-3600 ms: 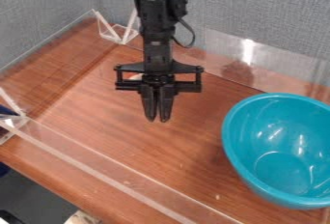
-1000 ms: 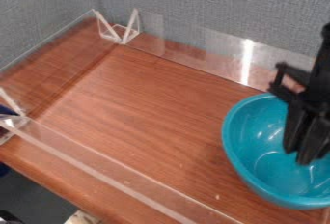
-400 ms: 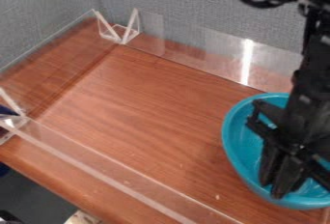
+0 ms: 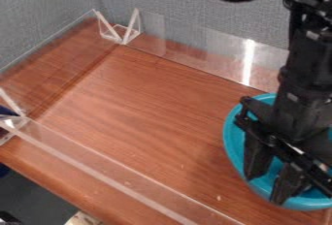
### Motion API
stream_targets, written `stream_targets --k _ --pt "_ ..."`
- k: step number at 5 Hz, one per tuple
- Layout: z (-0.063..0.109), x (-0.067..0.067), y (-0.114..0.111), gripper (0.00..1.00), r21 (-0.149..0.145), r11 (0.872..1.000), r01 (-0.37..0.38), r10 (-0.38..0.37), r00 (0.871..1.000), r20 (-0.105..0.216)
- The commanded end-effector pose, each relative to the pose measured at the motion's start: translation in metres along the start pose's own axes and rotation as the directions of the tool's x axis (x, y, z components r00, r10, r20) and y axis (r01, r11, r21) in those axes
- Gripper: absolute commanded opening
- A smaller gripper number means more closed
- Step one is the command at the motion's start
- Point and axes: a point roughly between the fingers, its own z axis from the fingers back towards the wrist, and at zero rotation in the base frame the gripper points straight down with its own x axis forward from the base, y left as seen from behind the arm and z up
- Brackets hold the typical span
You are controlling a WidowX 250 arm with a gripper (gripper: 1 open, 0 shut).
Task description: Put the mushroom in the blue bowl
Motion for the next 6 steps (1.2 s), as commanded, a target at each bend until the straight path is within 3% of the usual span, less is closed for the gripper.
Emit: stream_targets --k 1,2,3,5,6 --pt "0.0157 -0.0036 -0.0015 0.00 0.001 1.000 -0.003 0.003 0.998 0.068" --pt "0.0159 -0.0058 -0.0007 1.00 0.001 1.000 -0.010 0.010 0.997 0.074" --pt "0.0162 -0.0078 -0.0005 0.00 0.001 1.000 -0.016 0.016 0.997 0.082" --pt "0.0192 -0.0118 -0.0015 0.00 0.002 1.000 -0.028 0.028 0.995 0.099" --pt "0.0201 -0.0119 -0.0024 1.00 0.003 1.000 -0.029 0.028 0.994 0.106"
